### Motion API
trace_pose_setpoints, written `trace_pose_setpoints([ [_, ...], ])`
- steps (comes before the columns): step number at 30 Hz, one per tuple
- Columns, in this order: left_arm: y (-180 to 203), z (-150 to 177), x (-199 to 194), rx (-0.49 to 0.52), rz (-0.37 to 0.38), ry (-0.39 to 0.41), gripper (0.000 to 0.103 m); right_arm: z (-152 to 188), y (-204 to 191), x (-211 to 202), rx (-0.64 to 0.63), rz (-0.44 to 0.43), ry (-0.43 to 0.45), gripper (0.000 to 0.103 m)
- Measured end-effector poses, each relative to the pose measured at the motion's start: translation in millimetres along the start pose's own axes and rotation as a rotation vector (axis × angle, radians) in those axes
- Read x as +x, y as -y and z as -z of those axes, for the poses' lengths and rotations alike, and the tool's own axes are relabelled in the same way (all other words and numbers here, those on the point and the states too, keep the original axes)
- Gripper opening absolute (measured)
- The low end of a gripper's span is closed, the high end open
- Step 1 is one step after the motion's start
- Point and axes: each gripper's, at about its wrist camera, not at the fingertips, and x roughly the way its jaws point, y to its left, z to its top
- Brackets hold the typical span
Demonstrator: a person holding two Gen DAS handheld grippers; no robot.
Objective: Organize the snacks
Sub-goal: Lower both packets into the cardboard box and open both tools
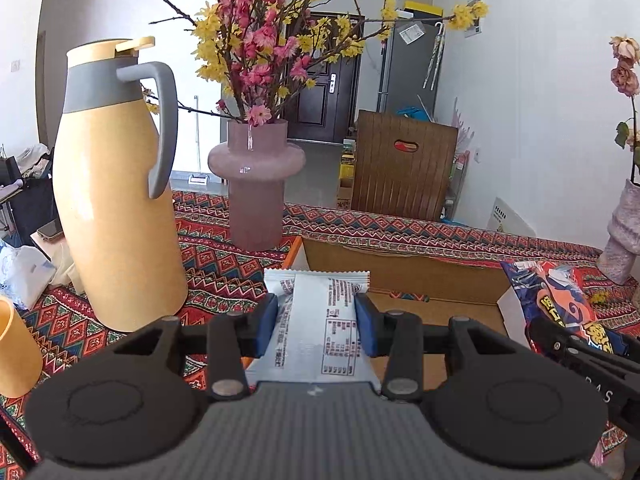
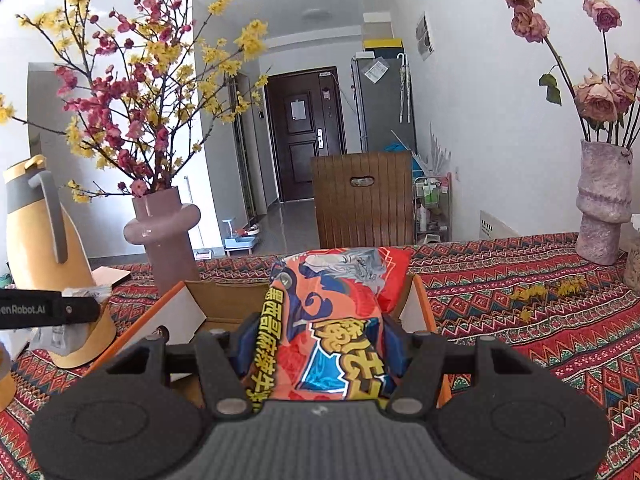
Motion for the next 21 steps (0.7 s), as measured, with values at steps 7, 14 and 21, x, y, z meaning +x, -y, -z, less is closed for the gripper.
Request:
trace_pose_setpoints([
  [7, -6.3, 11.8, 37.7, -0.024, -0.044, -0.020, 0.042, 13.7, -1.1, 26.9, 0.001, 0.003, -0.040, 0.060],
  [14, -6.9, 25.5, 54.2, 0.001, -0.037, -0.044, 0.045, 24.4, -2.7, 38.6, -0.015, 0.009, -0.083, 0.060],
  [21, -11.5, 26.1, 33.2, -0.023, -0.032, 0.026, 0.103, 25.3, -1.8, 27.3, -0.011, 0.014, -0.060, 0.103],
])
